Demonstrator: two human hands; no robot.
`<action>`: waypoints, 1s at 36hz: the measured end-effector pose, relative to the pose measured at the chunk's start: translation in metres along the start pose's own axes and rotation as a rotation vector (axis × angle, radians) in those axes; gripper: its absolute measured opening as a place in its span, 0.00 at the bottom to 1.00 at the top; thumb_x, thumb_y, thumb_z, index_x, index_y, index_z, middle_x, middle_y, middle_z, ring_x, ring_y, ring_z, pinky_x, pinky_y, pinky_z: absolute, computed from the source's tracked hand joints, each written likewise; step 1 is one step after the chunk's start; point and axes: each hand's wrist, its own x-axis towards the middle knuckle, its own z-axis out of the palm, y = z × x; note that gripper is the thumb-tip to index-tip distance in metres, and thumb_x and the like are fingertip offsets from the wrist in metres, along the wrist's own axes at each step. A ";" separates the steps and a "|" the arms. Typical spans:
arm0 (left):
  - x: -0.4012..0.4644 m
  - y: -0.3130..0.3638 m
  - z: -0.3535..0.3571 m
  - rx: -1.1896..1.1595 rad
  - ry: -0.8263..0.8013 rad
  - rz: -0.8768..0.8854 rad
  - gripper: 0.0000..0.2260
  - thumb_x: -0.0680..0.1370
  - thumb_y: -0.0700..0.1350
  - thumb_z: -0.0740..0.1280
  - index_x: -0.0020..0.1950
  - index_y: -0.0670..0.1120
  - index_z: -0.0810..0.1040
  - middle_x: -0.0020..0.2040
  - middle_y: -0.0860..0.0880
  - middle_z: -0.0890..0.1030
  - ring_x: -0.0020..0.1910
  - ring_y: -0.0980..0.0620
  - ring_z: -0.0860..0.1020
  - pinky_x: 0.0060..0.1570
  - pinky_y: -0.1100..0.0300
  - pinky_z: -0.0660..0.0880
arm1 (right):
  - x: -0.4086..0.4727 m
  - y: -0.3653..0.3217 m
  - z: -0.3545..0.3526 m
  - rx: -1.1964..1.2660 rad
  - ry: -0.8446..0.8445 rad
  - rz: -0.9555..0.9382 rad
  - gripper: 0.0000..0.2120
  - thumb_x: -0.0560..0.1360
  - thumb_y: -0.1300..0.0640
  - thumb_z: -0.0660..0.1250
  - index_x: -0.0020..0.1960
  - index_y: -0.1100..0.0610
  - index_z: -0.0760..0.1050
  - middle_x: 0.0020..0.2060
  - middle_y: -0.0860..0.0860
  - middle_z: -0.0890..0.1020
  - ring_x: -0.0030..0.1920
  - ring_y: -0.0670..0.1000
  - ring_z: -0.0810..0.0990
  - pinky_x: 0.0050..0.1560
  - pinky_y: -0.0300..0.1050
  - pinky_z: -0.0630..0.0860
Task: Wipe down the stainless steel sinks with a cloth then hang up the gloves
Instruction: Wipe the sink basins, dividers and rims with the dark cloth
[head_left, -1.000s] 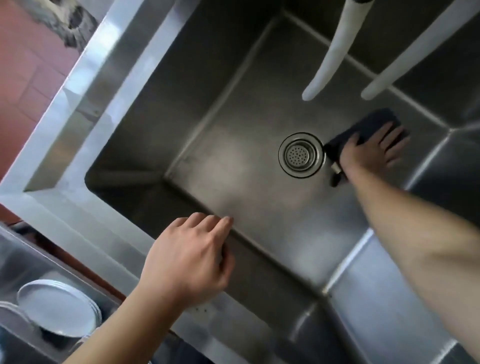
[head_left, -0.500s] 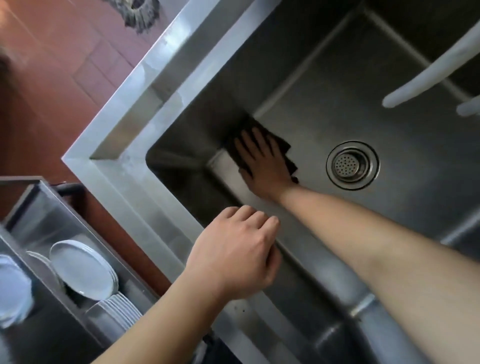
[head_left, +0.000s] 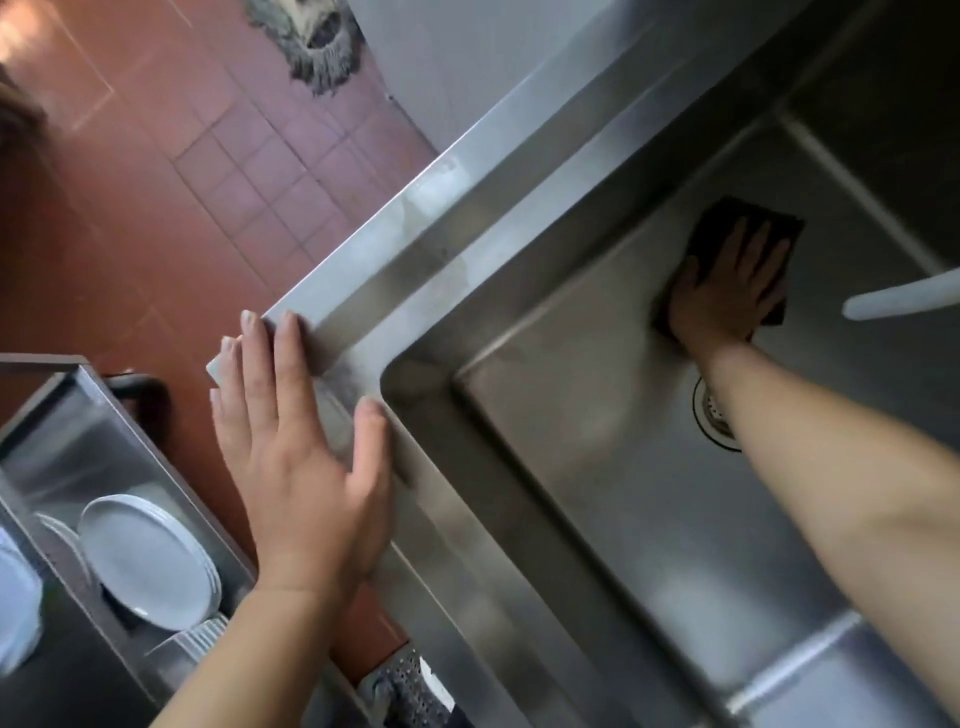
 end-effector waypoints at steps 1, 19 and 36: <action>0.000 -0.003 0.000 -0.015 -0.003 0.006 0.33 0.76 0.55 0.58 0.80 0.44 0.58 0.81 0.44 0.55 0.81 0.46 0.50 0.79 0.46 0.47 | 0.003 -0.010 0.000 0.027 0.011 0.058 0.32 0.81 0.46 0.52 0.81 0.52 0.47 0.80 0.53 0.49 0.80 0.58 0.44 0.76 0.61 0.42; 0.002 -0.003 -0.001 -0.006 0.026 0.005 0.32 0.75 0.46 0.62 0.79 0.43 0.60 0.80 0.42 0.56 0.80 0.42 0.52 0.78 0.44 0.47 | -0.168 -0.011 0.040 -0.165 -0.297 -1.094 0.27 0.79 0.51 0.64 0.77 0.53 0.64 0.76 0.56 0.66 0.76 0.62 0.61 0.72 0.66 0.60; 0.000 -0.003 -0.002 -0.003 0.019 -0.031 0.33 0.75 0.50 0.59 0.80 0.48 0.58 0.81 0.46 0.55 0.81 0.45 0.51 0.79 0.50 0.47 | -0.247 0.031 -0.012 0.317 -0.621 -0.347 0.20 0.78 0.68 0.60 0.66 0.56 0.77 0.67 0.53 0.77 0.70 0.54 0.72 0.66 0.37 0.63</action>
